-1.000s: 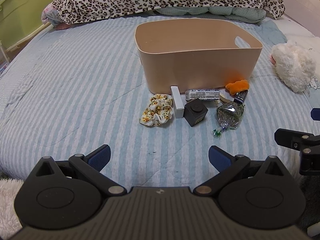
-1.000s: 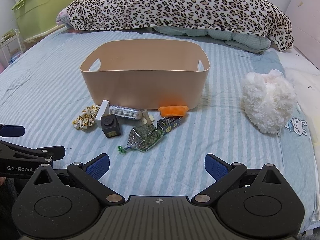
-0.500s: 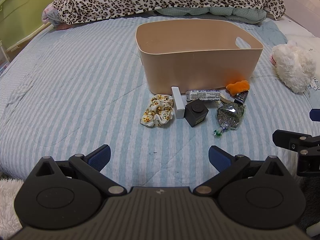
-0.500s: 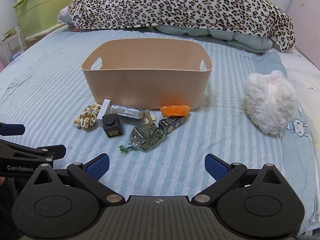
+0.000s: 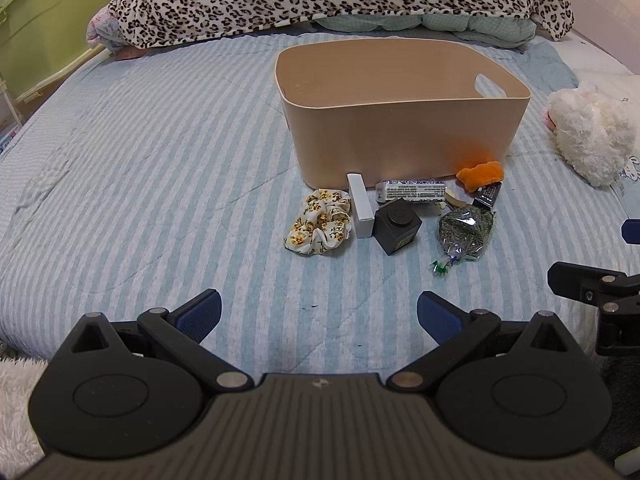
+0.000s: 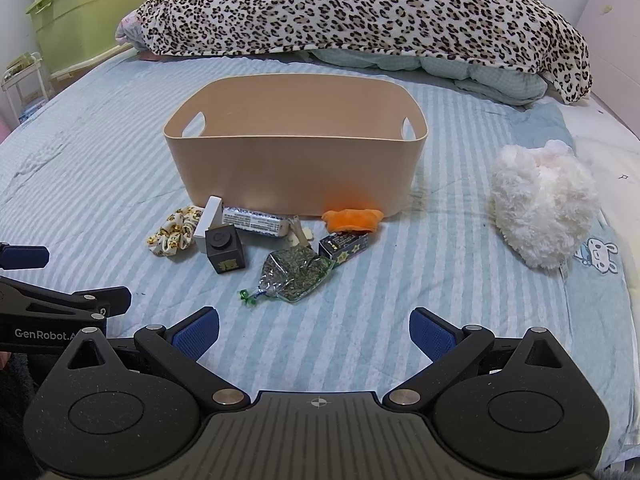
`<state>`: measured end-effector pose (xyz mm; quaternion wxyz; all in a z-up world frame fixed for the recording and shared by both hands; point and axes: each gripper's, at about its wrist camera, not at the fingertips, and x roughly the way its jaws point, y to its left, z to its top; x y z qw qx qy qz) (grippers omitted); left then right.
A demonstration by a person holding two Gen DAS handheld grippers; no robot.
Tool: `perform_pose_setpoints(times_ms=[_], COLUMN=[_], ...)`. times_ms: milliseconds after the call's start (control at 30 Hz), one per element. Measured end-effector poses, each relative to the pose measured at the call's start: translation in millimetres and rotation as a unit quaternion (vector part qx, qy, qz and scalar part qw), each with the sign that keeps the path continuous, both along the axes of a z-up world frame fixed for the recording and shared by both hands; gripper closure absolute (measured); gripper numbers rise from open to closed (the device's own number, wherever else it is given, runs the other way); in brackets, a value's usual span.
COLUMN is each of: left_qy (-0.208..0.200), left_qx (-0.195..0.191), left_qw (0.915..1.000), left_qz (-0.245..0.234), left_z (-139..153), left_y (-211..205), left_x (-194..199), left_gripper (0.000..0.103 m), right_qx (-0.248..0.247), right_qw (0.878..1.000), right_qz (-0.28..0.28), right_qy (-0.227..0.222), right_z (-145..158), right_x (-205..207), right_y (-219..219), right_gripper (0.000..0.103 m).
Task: Organize objects
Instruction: 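Move both tools toward the items in front of the beige basket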
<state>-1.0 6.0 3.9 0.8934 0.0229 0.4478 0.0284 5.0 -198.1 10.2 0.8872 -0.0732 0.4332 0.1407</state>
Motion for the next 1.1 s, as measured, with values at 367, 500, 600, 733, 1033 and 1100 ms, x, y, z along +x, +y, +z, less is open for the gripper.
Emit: perform_pose_setpoints(times_ms=[367, 500, 600, 733, 1033, 1100], left_qy=[-0.014, -0.016, -0.013, -0.018, -0.012, -0.015], left_qx=[0.001, 0.005, 0.007, 0.009, 0.013, 0.008], left_qw=[0.9999, 0.9999, 0.9999, 0.9998, 0.9998, 0.9998], left_qz=[0.003, 0.001, 0.000, 0.003, -0.006, -0.011], left_z=[-1.0, -3.1, -5.5, -9.0, -23.8, -26.4], left_y=[2.3, 2.4, 3.5, 7.9, 18.2, 21.4], left_x=[2.1, 4.1, 6.8, 11.1, 32.3, 36.9], left_gripper=[0.000, 0.000, 0.000, 0.000, 0.000, 0.000], right_qx=[0.001, 0.004, 0.005, 0.008, 0.022, 0.023], right_qw=[1.000, 1.000, 1.000, 1.000, 1.000, 0.999], right_qz=[-0.003, -0.003, -0.003, -0.010, -0.016, -0.023], right_qy=[0.001, 0.001, -0.002, -0.001, -0.001, 0.007], right_z=[-1.2, -1.5, -2.1, -7.1, -17.0, -22.6], right_x=[2.2, 4.6, 5.8, 12.4, 25.2, 31.2], right_y=[0.2, 1.9, 4.1, 4.4, 6.9, 6.6], right_gripper=[0.000, 0.000, 0.000, 0.000, 0.000, 0.000])
